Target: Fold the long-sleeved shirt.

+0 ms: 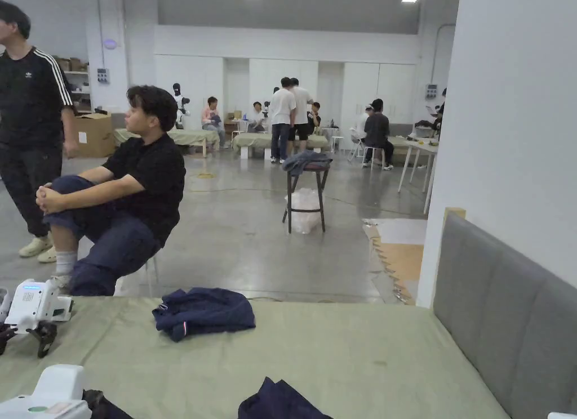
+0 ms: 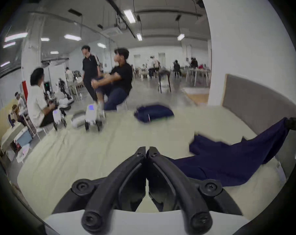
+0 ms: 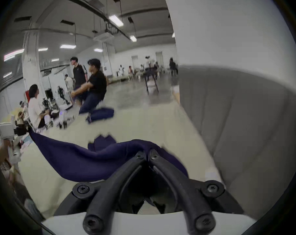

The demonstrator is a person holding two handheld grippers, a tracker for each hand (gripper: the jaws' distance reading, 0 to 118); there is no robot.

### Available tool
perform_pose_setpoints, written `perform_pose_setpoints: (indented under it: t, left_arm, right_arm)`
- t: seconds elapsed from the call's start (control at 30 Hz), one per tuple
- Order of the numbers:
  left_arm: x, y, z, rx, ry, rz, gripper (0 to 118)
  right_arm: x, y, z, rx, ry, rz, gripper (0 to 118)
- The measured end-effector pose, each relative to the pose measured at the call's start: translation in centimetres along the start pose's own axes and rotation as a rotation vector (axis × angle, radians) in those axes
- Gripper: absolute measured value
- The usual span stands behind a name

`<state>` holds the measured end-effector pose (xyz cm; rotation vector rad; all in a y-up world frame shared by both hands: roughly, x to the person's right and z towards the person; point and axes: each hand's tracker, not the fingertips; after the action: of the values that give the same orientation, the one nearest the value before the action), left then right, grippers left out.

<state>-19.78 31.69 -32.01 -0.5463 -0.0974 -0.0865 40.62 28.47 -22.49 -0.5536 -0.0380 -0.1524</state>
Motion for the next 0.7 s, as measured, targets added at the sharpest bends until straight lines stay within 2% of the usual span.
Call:
perform_pose_setpoints:
  t: [0.07,0.1,0.13,0.17,0.2,0.23,0.27,0.3,0.37,0.43,0.53,0.57,0.6,0.67,0.7]
  left_arm:
    - [0.4,-5.3,0.9,-0.082,-0.015,0.018,5]
    - [0.5,-7.4,1.5,-0.085,-0.010,0.028,5]
    - [0.5,-9.2,2.1,-0.107,-0.016,0.051,5]
    - [0.3,-10.9,3.1,-0.149,-0.044,0.025,5]
    - [0.1,-12.7,4.2,-0.114,-0.020,0.021,5]
    - [-0.6,-13.7,4.3,-0.132,-0.015,0.024,5]
    - [-1.2,-14.8,4.7,-0.207,-0.062,0.038,5]
    - [-1.5,-15.7,5.1,-0.219,-0.068,0.070,5]
    - [-1.5,-17.0,6.0,-0.294,-0.082,0.040,5]
    - [-1.2,-18.1,6.2,-0.299,-0.063,0.021,5]
    - [-1.0,-18.8,5.6,-0.328,-0.071,0.048,5]
    - [-1.0,-18.6,5.7,-0.328,-0.073,0.052,6]
    - [-1.0,-18.5,5.7,-0.330,-0.069,0.065,7]
    - [-1.5,-17.9,6.8,-0.318,-0.084,0.060,24]
    - [-1.7,-17.5,7.4,-0.277,-0.082,0.058,35]
  right_arm:
    - [1.2,-4.9,1.3,-0.058,0.022,-0.051,0]
    - [1.8,-6.7,1.8,-0.091,0.003,-0.041,0]
    - [2.4,-8.4,2.4,-0.092,-0.003,-0.022,0]
    - [3.1,-10.3,3.1,-0.145,0.032,-0.003,0]
    - [3.8,-11.5,3.7,-0.190,-0.007,0.071,0]
    - [4.5,-12.6,4.2,-0.204,-0.013,0.080,0]
    - [5.3,-13.4,4.6,-0.234,0.033,0.031,0]
    - [5.5,-13.9,4.9,-0.222,0.016,0.037,0]
    - [6.1,-15.1,5.1,-0.262,0.031,0.023,0]
    - [5.7,-15.8,4.7,-0.321,0.000,0.112,0]
    - [5.2,-16.3,3.6,-0.352,0.010,0.104,0]
    - [4.7,-16.3,3.6,-0.354,-0.017,0.128,8]
    - [4.3,-16.0,3.5,-0.366,-0.031,0.134,32]
    - [3.8,-15.0,4.0,-0.442,-0.086,0.163,101]
    - [3.8,-14.3,4.9,-0.421,-0.085,0.195,111]
